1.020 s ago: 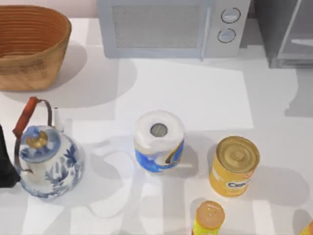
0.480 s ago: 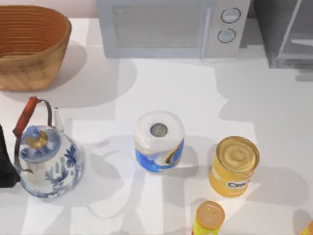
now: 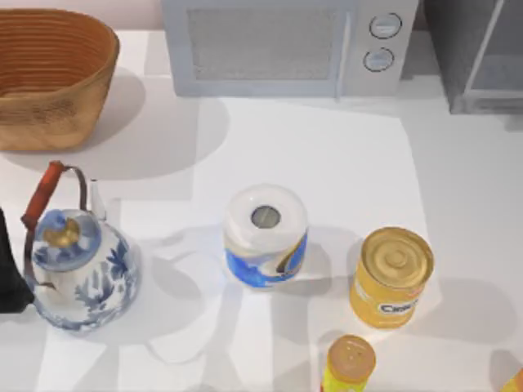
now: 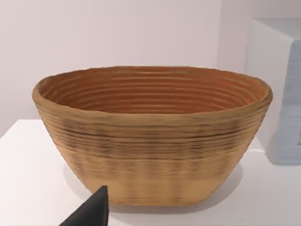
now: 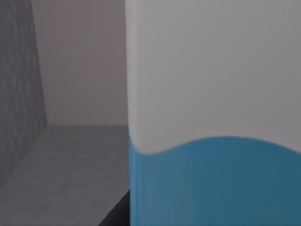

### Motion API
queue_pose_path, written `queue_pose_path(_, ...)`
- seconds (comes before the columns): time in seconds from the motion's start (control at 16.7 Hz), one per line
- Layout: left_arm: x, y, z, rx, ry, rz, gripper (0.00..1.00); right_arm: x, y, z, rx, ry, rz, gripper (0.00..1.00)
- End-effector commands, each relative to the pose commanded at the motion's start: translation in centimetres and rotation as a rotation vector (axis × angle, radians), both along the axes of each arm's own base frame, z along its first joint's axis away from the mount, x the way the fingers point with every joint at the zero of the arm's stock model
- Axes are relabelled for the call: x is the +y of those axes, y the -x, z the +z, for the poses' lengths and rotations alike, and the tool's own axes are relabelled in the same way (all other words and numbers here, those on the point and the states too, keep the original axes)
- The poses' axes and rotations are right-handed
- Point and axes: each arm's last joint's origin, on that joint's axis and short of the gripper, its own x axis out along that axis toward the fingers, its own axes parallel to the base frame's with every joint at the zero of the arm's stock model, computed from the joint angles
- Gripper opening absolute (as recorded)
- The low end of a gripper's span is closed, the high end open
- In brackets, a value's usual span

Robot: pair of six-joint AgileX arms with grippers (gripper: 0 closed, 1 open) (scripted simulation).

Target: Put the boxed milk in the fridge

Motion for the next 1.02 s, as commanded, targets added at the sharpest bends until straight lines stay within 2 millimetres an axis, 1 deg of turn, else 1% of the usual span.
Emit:
queue_pose_path(0.18, 0.0, 0.0, 0.0, 0.000, 0.000, 0.000, 1.00, 0.0, 0.0, 0.0, 0.000, 0.000, 0.000, 0.00)
queue_pose_path(0.24, 0.0, 0.0, 0.0, 0.000, 0.000, 0.000, 1.00, 0.3, -0.1, 0.6, -0.013, 0.001, 0.007, 0.00)
queue_pose_path(0.3, 0.0, 0.0, 0.0, 0.000, 0.000, 0.000, 1.00, 0.3, -0.1, 0.5, -0.012, 0.000, 0.008, 0.00)
queue_pose_path(0.42, 0.0, 0.0, 0.0, 0.000, 0.000, 0.000, 1.00, 0.4, -0.9, 0.1, 0.008, -0.008, 0.011, 0.00)
queue_pose_path(0.54, 0.0, 0.0, 0.0, 0.000, 0.000, 0.000, 1.00, 0.4, -2.5, -0.3, 0.027, -0.015, 0.016, 0.00)
queue_pose_path(0.6, 0.0, 0.0, 0.0, 0.000, 0.000, 0.000, 1.00, 0.4, -3.5, -0.2, 0.022, -0.013, 0.018, 0.00)
queue_pose_path(0.9, 0.0, 0.0, 0.0, 0.000, 0.000, 0.000, 1.00, -0.1, -9.3, 3.1, -0.067, 0.011, 0.018, 0.00)
queue_pose_path(1.02, 0.0, 0.0, 0.0, 0.000, 0.000, 0.000, 1.00, -0.1, -10.9, 3.2, -0.049, 0.007, 0.012, 0.00)
